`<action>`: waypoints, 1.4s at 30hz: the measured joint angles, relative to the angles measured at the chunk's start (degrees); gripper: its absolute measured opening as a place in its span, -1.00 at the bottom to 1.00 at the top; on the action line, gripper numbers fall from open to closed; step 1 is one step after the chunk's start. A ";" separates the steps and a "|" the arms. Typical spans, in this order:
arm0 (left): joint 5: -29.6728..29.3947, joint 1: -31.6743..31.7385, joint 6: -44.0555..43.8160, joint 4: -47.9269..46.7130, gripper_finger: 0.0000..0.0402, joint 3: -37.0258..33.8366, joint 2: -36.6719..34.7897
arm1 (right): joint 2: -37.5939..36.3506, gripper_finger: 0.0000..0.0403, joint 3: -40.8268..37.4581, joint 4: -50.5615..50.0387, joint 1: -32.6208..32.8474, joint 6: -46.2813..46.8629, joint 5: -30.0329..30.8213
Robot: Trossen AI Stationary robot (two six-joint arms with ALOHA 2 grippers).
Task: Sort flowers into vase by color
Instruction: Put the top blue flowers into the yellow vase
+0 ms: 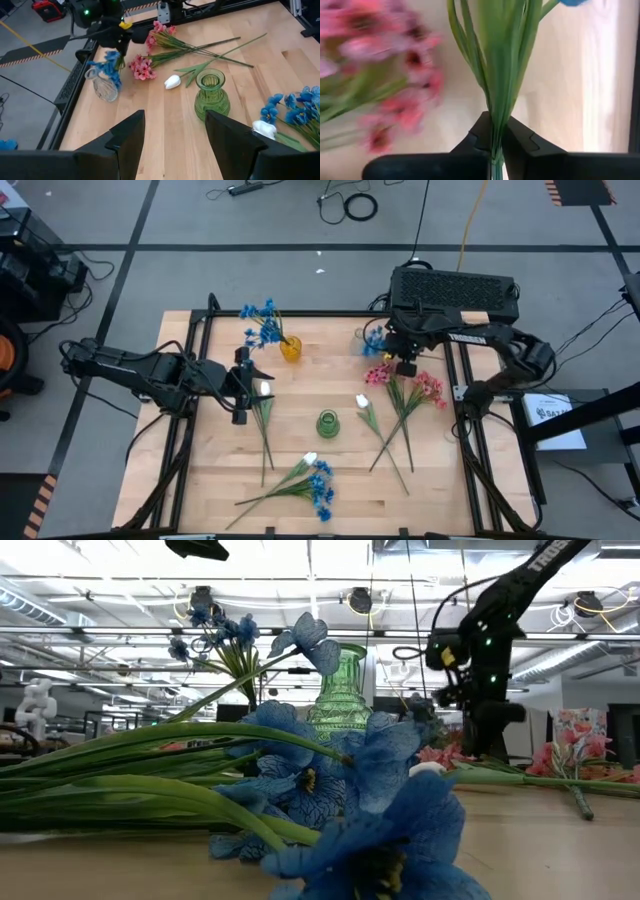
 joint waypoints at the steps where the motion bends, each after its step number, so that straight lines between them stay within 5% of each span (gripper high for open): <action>1: 0.00 0.00 0.00 -0.01 0.07 0.00 0.00 | -0.90 -0.96 0.00 -0.62 0.49 -0.17 -0.15; 12: 0.00 0.00 -0.13 -0.21 0.07 -0.02 0.00 | -13.90 -0.98 0.00 -8.34 5.77 2.56 -2.60; 19: -2.95 -0.02 -0.42 -0.17 0.07 -0.02 0.00 | -25.81 -0.98 2.93 -3.38 9.79 11.82 -8.17; 22: -3.27 0.00 -0.56 1.14 0.07 -1.23 -0.08 | -30.53 -0.98 3.88 5.25 11.44 17.41 -10.73; 29: -3.26 1.01 -1.43 2.51 0.07 -6.46 0.00 | -34.55 -0.98 2.51 45.08 16.26 30.17 -16.41; 36: -3.48 4.34 -14.45 6.18 0.07 -8.19 -0.10 | -24.47 -0.95 2.27 68.44 19.38 28.40 -16.15; 42: -6.35 4.50 -25.56 28.36 0.07 -20.53 0.32 | -13.15 -0.94 2.21 78.15 19.31 28.28 -15.97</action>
